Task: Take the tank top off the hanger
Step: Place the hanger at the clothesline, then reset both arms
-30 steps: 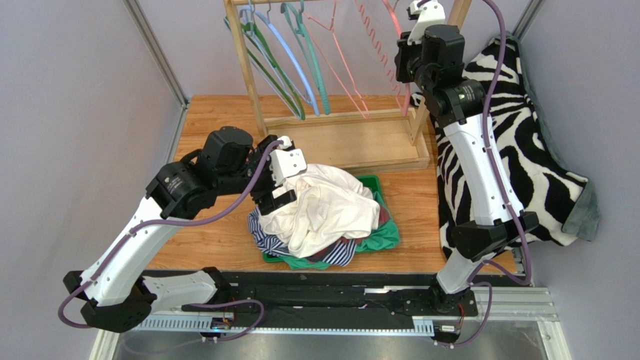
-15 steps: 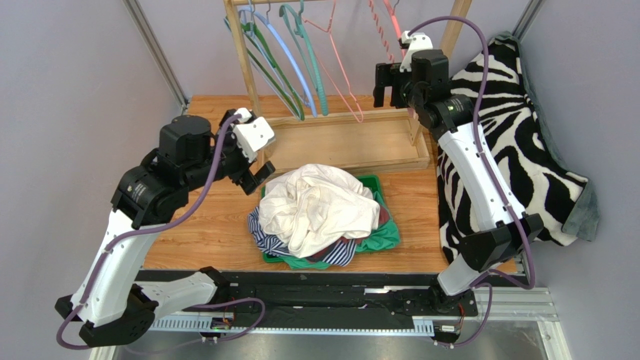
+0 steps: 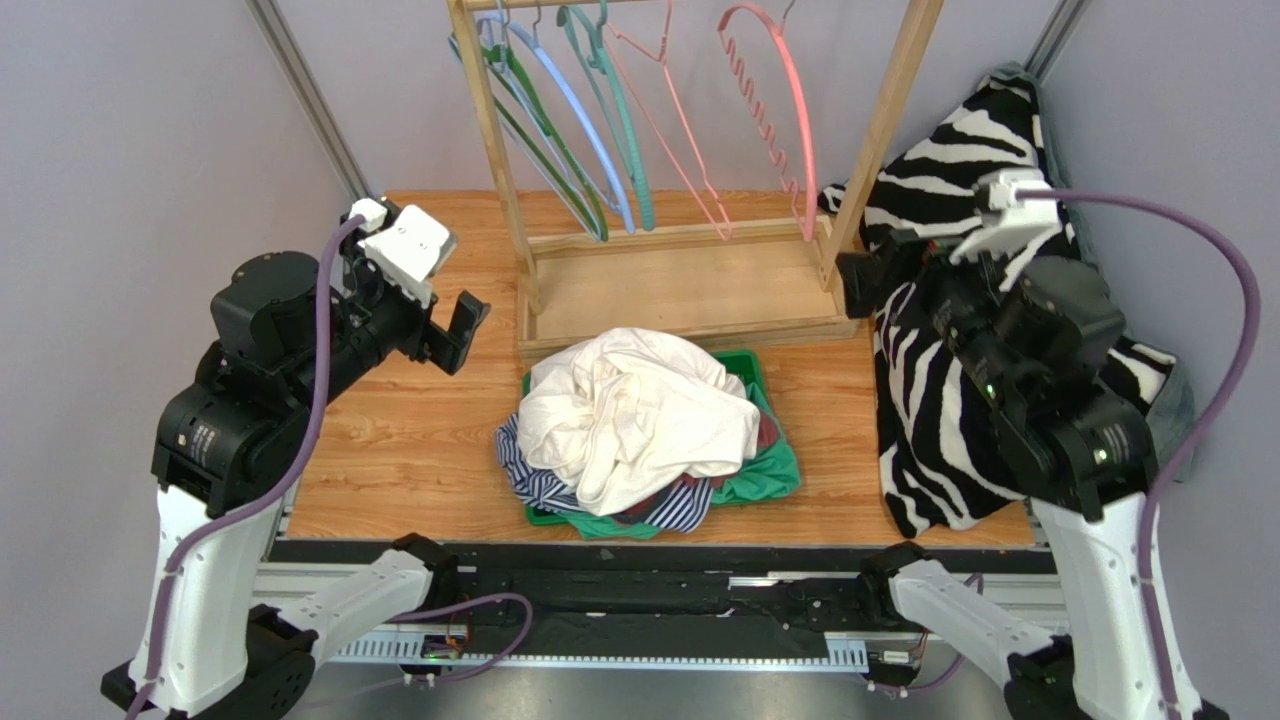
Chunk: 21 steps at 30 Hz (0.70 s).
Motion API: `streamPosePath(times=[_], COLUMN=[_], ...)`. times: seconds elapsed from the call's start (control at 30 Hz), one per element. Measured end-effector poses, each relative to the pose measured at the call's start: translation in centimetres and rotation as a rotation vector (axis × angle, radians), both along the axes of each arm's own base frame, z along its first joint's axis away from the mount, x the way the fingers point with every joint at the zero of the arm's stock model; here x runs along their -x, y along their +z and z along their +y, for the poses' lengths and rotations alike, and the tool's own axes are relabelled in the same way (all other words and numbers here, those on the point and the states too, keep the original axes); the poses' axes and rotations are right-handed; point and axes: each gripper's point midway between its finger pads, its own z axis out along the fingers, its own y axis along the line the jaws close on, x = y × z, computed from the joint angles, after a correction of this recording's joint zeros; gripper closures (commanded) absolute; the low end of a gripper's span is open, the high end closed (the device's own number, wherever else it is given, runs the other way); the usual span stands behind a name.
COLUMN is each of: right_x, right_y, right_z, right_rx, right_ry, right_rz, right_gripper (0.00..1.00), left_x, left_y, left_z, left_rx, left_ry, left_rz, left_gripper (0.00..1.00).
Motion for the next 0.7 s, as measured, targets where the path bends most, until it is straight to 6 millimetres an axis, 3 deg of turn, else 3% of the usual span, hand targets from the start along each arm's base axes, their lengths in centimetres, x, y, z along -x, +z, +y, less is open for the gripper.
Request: streamPosePath(times=[0.13,0.27,0.4,0.5,0.7], right_x=[3.2,4.5,5.7,6.5,7.1], right_y=[-2.8,-7.8,-11.1,-11.9,-11.1], right_z=[-1.1,-1.4,-1.8,-2.0,-1.7], right_rx=[-0.016,-0.009,0.001,-0.007,-0.059], right_ry=[-0.003,-0.010,-0.016,-0.018,0.001], right_rz=[0.037,0.146,0.213,0.218,0.191], right_gripper=[0.00,0.00,0.00,0.00,0.00], left_x=[-1.4,-3.5,-5.7,-6.6,-7.4], left_y=[-1.2,-5.4,-9.2,-11.4,-13.7], left_z=[1.3,2.8,5.5,7.2,10.8], left_rx=[0.029,0.051,0.104,0.141,0.262], left_ry=[0.090,0.182,0.291,0.342,0.412], left_rz=[0.033,0.154,0.267,0.343,0.424], left_gripper=[0.01,0.01,0.01,0.01,0.01])
